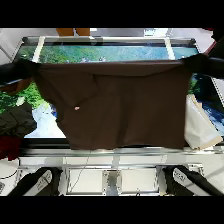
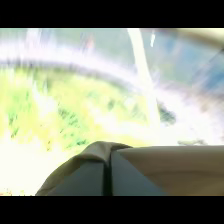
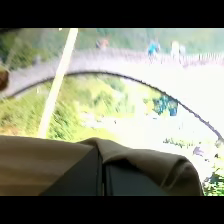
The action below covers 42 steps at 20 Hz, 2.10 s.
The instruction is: Fold the shirts.
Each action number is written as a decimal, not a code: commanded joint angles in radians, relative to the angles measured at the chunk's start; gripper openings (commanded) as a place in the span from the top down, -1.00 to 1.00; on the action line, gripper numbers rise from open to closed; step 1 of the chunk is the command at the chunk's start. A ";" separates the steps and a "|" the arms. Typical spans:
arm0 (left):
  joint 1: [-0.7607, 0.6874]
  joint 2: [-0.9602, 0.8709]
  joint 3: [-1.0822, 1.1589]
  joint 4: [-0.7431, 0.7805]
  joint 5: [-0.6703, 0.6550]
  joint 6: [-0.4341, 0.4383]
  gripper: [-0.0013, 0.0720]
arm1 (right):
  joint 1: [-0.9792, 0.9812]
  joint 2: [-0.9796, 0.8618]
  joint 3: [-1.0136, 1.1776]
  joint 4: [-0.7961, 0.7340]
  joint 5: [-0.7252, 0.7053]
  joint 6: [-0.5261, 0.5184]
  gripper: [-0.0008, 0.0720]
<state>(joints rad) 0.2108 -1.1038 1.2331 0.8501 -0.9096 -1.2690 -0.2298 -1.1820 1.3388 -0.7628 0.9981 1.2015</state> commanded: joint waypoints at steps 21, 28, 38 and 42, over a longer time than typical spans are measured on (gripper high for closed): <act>0.214 0.111 -0.157 0.293 0.066 -0.066 -0.13 | -0.101 -0.179 0.079 -0.363 -0.023 0.085 -0.25; 0.231 -0.042 -0.557 -0.053 0.011 0.058 -0.13 | -0.117 -0.125 0.032 -0.287 0.089 0.081 -0.25; 0.126 -0.327 -0.485 -0.246 0.084 0.241 -0.23 | -0.117 -0.124 0.032 -0.153 0.120 0.054 -0.25; 0.098 -0.327 -0.432 -0.179 0.109 0.188 -0.23 | -0.117 -0.124 0.032 -0.132 0.142 0.042 -0.25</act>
<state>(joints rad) 0.3294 -1.4197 0.7689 0.6319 -0.8249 -1.0492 -0.3470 -1.3071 1.3712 -0.9203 1.1172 1.2560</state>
